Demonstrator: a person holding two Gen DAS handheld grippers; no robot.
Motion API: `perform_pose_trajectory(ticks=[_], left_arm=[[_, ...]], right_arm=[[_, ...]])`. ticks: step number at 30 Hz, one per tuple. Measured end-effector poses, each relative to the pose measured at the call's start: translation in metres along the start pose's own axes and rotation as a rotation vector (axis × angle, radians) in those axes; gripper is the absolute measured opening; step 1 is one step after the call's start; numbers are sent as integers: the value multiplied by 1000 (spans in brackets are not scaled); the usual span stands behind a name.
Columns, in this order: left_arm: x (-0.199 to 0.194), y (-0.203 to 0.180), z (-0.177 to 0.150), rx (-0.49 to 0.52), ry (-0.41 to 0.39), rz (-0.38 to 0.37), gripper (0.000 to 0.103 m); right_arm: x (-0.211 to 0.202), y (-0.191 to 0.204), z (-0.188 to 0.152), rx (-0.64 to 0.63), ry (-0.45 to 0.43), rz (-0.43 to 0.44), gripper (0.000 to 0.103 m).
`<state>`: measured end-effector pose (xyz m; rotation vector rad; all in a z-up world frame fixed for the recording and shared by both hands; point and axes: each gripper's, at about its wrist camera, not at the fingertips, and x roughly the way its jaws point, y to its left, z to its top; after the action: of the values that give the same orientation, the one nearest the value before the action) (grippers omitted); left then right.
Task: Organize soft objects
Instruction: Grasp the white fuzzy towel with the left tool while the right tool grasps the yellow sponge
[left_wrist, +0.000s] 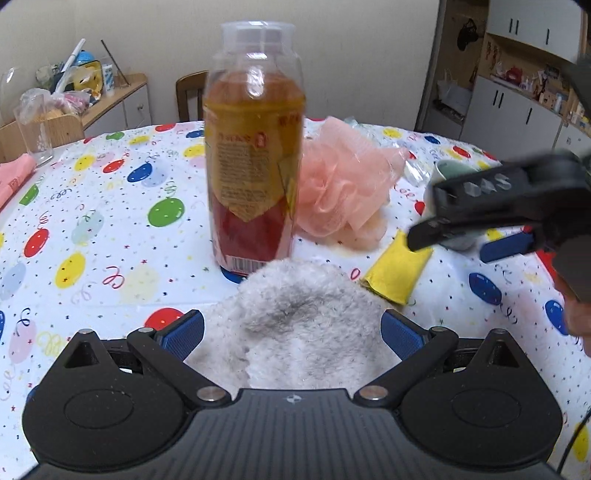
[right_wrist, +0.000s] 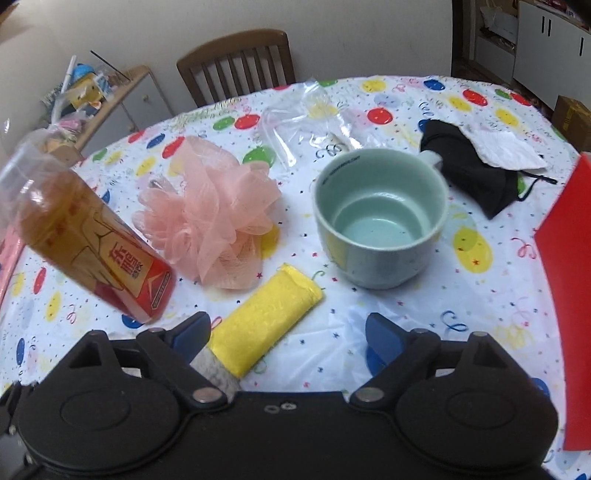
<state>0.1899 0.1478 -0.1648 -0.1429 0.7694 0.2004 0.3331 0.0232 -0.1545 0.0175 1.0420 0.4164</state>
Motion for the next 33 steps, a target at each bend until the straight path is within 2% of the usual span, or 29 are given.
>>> perform_pose_trajectory(ticks=[10, 17, 23, 25, 27, 31, 33], left_arm=[[17, -21, -9, 52, 32, -28, 102], [24, -28, -13, 73, 45, -14, 101], [21, -32, -13, 74, 56, -14, 85], [20, -32, -11, 67, 63, -15, 77], [18, -34, -9, 63, 68, -18, 64], [15, -35, -7, 53, 76, -32, 47], [13, -35, -7, 49, 78, -40, 34]], right_arm=[[31, 26, 4, -61, 39, -79, 82], [43, 35, 6, -99, 64, -114, 77], [41, 39, 3, -106, 69, -97, 64], [40, 38, 3, -103, 72, -88, 60], [38, 36, 3, -97, 74, -77, 57], [34, 31, 1, -77, 83, -48, 48], [32, 27, 0, -66, 88, -27, 44]])
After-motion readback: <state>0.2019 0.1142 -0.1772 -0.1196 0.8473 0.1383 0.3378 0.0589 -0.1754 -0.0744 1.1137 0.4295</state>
